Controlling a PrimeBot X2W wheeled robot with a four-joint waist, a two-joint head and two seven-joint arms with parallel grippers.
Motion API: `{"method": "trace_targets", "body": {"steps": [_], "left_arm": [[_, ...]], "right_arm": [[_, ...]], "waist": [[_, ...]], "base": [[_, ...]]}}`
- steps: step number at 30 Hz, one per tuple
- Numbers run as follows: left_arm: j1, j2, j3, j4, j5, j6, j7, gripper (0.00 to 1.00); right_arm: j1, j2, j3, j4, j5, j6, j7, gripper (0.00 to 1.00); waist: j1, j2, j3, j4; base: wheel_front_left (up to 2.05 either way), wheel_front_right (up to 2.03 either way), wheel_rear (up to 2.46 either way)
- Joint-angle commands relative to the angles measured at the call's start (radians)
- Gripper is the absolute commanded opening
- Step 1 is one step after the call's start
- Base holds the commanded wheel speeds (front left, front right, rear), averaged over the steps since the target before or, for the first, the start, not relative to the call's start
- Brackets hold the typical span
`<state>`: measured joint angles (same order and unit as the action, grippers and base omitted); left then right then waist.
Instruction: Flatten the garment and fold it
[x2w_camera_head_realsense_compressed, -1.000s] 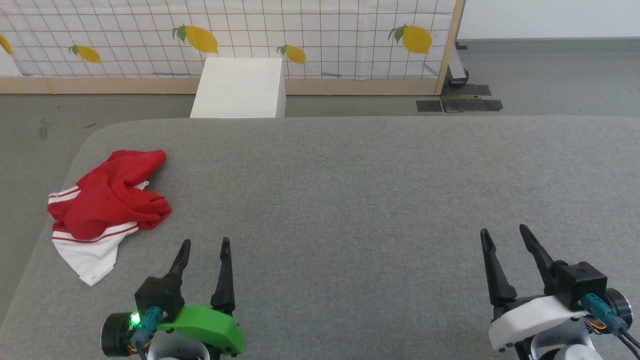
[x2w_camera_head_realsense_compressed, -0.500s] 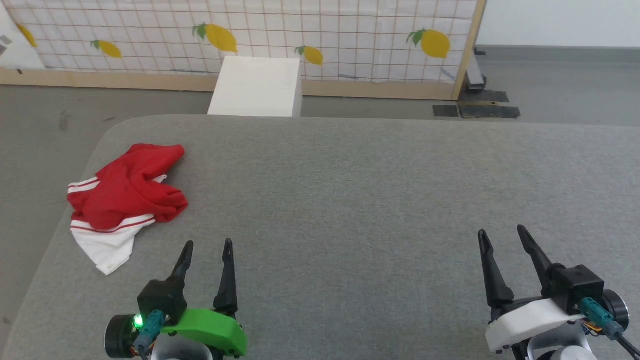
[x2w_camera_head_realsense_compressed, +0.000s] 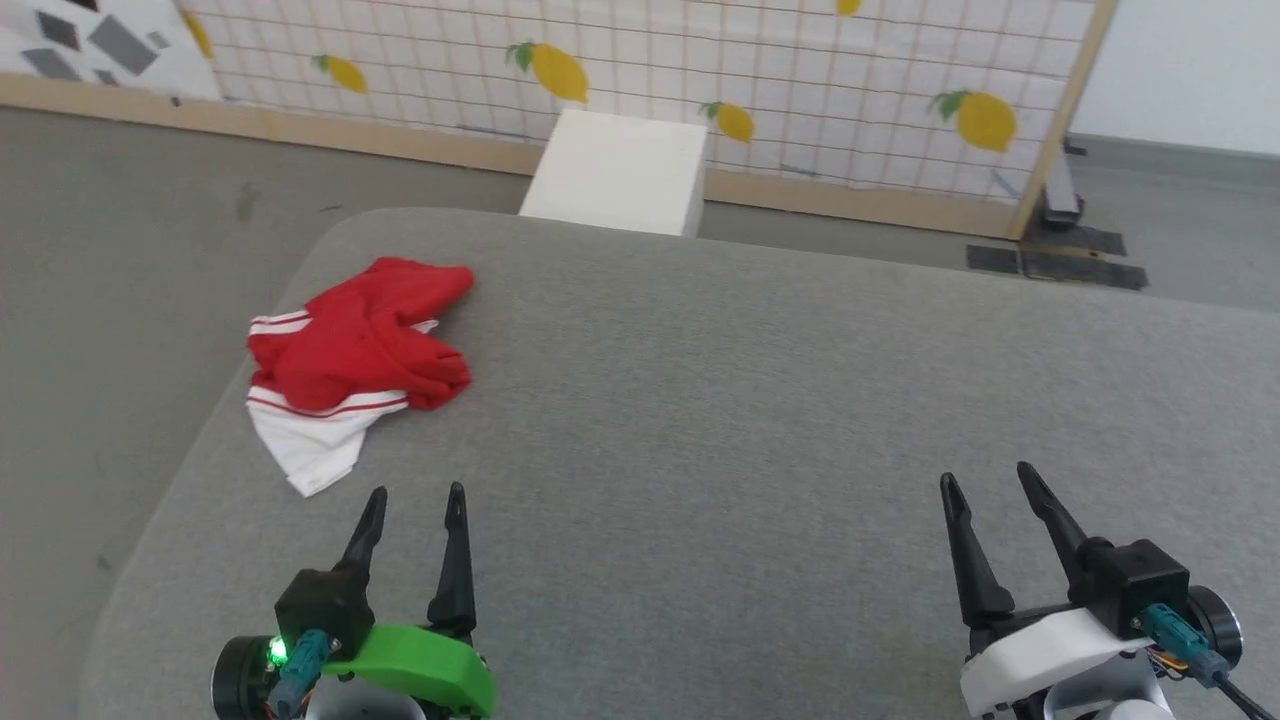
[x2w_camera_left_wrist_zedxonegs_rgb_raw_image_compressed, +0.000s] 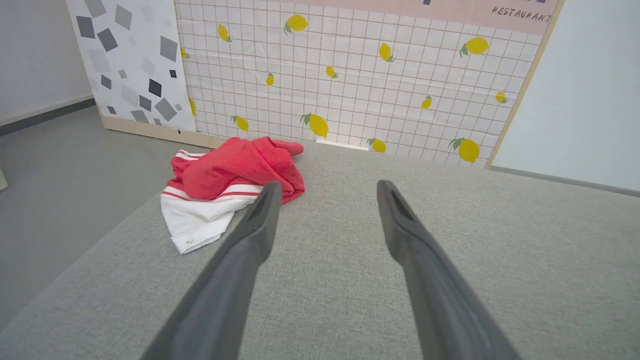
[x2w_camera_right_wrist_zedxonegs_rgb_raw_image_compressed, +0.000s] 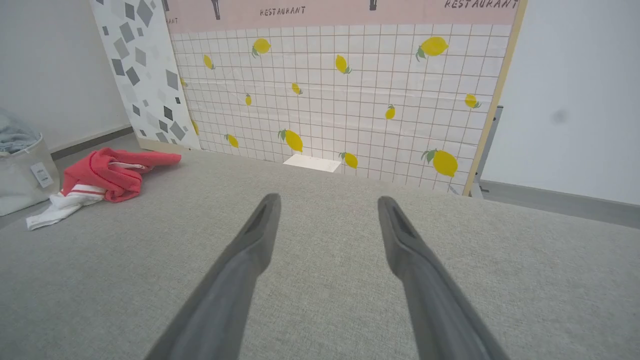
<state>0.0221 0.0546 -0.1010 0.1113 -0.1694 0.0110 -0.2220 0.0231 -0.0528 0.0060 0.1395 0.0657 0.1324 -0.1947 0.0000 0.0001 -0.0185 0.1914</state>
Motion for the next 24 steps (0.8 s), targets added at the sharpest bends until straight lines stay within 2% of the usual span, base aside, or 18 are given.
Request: {"method": "trace_targets", "body": {"steps": [1,15,24], "left_arm": [[0.017,-0.004,-0.003,0.003,-0.010,0.003,-0.011,1.00],[0.031,-0.004,-0.007,0.016,-0.009,-0.005,-0.040,1.00],[0.031,-0.004,-0.007,0.011,-0.005,-0.007,-0.040,1.00]], "right_arm": [[0.013,0.002,0.001,0.006,0.007,-0.002,-0.013,1.00],[0.015,0.003,0.025,0.035,0.033,-0.002,-0.053,1.00],[0.014,0.003,0.035,0.046,0.038,-0.002,-0.060,1.00]], "waist": [[0.0000,-0.0001,-0.005,0.053],[0.0000,-0.0001,-0.010,0.212],[0.0000,-0.0001,-0.012,0.241]], "base": [[0.00,0.00,0.00],[0.00,0.00,0.00],[0.00,0.00,0.00]]}}
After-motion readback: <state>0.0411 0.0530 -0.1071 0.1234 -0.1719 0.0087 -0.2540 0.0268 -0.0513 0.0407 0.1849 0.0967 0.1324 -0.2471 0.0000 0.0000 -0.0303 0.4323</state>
